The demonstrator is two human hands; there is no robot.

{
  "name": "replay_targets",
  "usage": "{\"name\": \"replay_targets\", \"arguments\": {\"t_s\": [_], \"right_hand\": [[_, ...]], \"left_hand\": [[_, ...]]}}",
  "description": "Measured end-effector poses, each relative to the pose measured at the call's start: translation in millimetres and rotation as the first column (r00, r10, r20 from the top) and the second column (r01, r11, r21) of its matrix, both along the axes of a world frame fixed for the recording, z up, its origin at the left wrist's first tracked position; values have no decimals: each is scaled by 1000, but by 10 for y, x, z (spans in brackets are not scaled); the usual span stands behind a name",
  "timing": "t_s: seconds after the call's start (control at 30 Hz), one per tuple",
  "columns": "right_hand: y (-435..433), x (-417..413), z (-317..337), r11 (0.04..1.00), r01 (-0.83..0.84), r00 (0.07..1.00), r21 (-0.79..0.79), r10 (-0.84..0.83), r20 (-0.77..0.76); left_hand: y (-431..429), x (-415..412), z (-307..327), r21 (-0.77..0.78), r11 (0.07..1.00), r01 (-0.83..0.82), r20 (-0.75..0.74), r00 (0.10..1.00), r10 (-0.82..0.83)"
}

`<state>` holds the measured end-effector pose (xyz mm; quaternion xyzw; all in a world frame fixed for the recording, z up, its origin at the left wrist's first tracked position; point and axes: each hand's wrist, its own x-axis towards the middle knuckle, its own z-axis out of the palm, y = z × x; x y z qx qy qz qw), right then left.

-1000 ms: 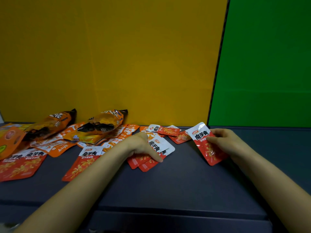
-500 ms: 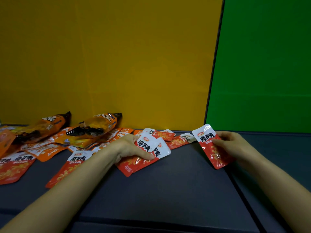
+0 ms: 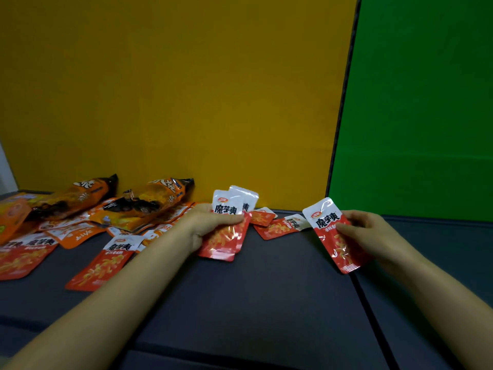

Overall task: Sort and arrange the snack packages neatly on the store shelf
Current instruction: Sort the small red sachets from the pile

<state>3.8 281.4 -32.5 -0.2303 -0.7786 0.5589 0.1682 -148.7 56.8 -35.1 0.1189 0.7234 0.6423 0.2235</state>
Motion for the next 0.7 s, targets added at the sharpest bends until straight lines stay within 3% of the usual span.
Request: {"name": "replay_targets", "arguments": {"t_s": [0.13,0.3,0.7], "right_hand": [[1,17,6,1000,-8,1000,-14,7,-7],[26,14,-15,1000,5,1000,-14,-6,-14],[15,7,-10,1000,15,999,-26,-16,-34]], "left_hand": [[243,-151,-17,168,966,-196,121,977,177],[408,-246,-19,173,945,-279,119,958,261],[580,-269,19,27,988,-155,20,988,155]]}}
